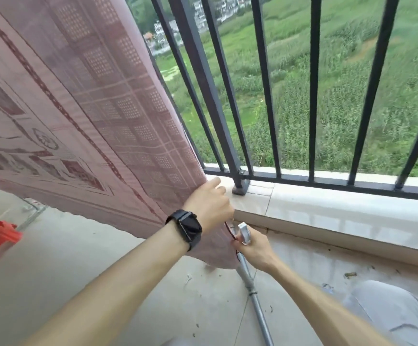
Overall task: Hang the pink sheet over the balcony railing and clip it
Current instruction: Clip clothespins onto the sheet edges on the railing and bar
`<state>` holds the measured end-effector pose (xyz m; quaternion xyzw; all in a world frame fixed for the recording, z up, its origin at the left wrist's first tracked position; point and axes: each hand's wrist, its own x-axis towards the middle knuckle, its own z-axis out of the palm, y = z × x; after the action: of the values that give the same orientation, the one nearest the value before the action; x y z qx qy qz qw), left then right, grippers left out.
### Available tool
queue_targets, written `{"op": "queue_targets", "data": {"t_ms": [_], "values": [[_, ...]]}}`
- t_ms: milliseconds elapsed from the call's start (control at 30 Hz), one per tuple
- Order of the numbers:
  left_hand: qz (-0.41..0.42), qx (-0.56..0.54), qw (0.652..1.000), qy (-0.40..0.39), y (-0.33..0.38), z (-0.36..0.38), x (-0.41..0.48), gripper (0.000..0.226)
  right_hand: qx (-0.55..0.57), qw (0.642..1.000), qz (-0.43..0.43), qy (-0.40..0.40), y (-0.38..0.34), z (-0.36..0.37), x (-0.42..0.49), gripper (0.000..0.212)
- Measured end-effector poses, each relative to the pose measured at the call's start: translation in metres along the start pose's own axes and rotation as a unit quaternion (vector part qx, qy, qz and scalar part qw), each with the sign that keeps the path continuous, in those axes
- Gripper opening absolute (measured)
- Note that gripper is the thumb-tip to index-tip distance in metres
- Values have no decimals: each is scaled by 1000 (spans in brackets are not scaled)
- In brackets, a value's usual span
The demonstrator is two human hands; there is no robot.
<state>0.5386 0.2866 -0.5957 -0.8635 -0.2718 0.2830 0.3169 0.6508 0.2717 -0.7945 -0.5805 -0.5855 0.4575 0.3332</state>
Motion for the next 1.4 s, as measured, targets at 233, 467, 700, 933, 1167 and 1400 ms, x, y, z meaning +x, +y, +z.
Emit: {"op": "queue_targets", "data": {"t_ms": [233,467,700,933,1167,1400], "values": [[-64,-74,991,-94,-9,-28,24,25,125,991,1,50,-16,-12,-7,32],[-64,-71,990,-103,-4,-37,29,22,179,979,-18,99,-56,-8,-15,39],[-50,-52,995,-63,0,-29,29,19,163,981,-37,98,-52,-10,-14,32],[-81,-84,990,-76,-7,-26,27,21,134,990,-41,24,-49,-23,-6,34],[-87,-110,988,-65,-7,-21,29,20,101,994,-38,-11,-33,-57,-20,46],[-88,-119,988,-53,-12,-9,29,20,28,998,-55,3,-19,-69,-29,26]]}}
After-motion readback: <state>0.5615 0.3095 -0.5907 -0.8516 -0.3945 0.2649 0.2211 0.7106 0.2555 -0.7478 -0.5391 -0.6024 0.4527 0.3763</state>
